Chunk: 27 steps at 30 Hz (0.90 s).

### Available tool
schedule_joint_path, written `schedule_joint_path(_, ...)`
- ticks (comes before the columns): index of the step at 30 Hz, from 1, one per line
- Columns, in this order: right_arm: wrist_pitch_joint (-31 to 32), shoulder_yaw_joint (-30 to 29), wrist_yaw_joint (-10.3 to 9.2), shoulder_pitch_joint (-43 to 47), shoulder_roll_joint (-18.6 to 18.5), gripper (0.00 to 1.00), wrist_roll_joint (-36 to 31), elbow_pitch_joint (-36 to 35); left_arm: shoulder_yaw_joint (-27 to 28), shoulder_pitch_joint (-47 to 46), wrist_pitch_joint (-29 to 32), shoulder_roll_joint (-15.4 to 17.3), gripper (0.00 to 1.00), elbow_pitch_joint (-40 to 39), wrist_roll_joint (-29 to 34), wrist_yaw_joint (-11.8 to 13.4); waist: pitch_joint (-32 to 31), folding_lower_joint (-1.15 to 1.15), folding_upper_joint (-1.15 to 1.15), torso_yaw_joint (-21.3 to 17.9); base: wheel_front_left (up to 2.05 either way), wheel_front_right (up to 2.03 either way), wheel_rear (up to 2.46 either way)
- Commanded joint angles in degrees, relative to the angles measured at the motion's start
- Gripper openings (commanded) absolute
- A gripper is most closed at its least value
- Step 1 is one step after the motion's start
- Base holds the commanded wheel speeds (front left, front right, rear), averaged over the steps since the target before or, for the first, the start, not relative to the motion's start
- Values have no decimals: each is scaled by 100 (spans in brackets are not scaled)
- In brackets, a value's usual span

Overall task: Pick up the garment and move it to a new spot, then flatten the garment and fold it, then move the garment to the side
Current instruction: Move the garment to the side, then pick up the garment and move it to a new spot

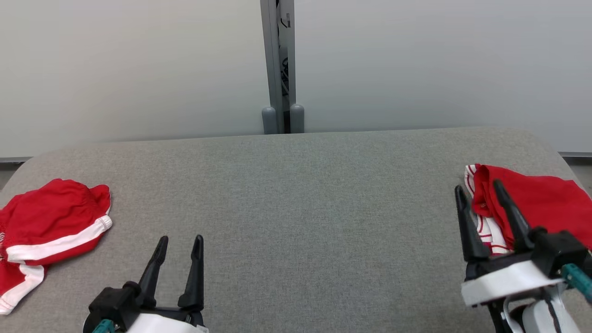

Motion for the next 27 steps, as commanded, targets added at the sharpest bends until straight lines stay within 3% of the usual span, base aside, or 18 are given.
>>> schedule_joint_path(1, 1, -16, 1, 215, 35, 100, -154, -43, -30, 66, -24, 21, 100, 67, 3, 11, -50, 0, 0, 49, 0, 0, 0)
schedule_joint_path(7, 1, -10, 1, 669, 189, 100, -677, 16, -97, 152, -23, 20, 100, 257, 29, 23, -118, 0, 0, 120, 0, 0, 0)
schedule_joint_path(27, 1, -221, 1, 681, 256, 100, -650, -14, -127, 116, -23, 20, 100, 330, 125, 34, -120, 0, 0, 149, 0, 0, 0)
